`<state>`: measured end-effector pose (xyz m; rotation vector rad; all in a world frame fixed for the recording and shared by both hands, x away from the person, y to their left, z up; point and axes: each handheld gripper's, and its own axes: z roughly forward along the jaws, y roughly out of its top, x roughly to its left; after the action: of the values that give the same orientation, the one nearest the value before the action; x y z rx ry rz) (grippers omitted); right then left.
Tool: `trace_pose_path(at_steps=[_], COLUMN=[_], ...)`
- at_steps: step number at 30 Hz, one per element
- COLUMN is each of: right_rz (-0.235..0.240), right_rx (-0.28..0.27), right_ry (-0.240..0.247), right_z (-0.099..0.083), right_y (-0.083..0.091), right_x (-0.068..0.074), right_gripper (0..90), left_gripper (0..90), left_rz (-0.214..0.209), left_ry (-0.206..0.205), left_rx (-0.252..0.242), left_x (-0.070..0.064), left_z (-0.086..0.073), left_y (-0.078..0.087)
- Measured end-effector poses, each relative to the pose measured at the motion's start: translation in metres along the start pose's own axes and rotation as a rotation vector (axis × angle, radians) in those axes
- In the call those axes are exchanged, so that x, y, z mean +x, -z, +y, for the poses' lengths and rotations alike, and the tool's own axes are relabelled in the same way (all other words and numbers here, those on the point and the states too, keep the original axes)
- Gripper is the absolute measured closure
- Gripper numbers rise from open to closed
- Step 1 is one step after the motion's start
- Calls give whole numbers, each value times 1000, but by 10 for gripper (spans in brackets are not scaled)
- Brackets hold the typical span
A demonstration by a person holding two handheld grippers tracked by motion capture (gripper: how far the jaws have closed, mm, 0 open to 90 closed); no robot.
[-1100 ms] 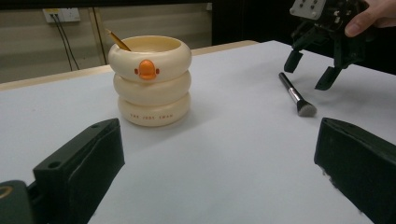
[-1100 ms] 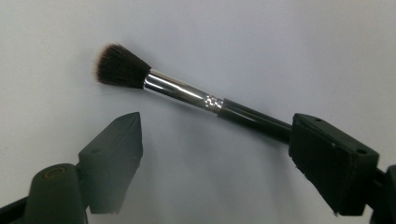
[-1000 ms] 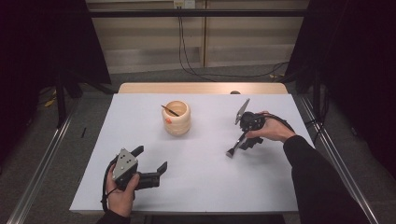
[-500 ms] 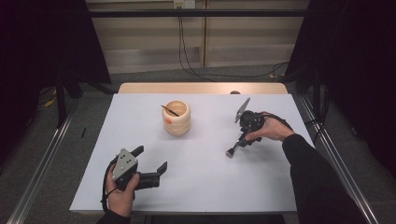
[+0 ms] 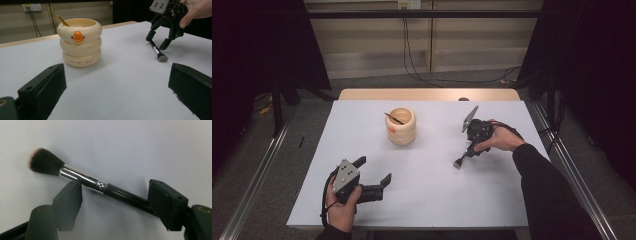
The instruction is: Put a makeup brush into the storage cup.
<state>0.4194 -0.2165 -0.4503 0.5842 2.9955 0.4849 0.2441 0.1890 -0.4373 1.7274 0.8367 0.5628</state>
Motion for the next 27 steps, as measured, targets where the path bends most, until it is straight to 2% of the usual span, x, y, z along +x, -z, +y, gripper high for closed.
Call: trace_pose_path(at_steps=[4,7,9,19,24,26,27], right_rz=[15,15,20,39,51,50,52], right_rx=[0,38,40,40,47,40,47], right_ry=[11,19,16,33,34,31,12], right_z=[-1,-4,-4,-2,-2,-2,-1], right_y=[0,-3,-4,-2,-2,-2,-2], right_x=[0,1,1,2,2,1,1], right_gripper=[322,367,378,700,795,795,795], left_gripper=[13,13,13,13,13,13,14], left_rz=[-3,-4,-2,-4,-5,-4,-9], left_ry=[-6,-1,-1,-2,-6,-5,-8], left_rx=[1,-2,-2,-2,0,-2,-2], left_x=[-1,-1,-1,-1,-1,-1,-1], left_z=[0,0,0,0,0,0,0], left_y=[0,0,0,0,0,0,0])
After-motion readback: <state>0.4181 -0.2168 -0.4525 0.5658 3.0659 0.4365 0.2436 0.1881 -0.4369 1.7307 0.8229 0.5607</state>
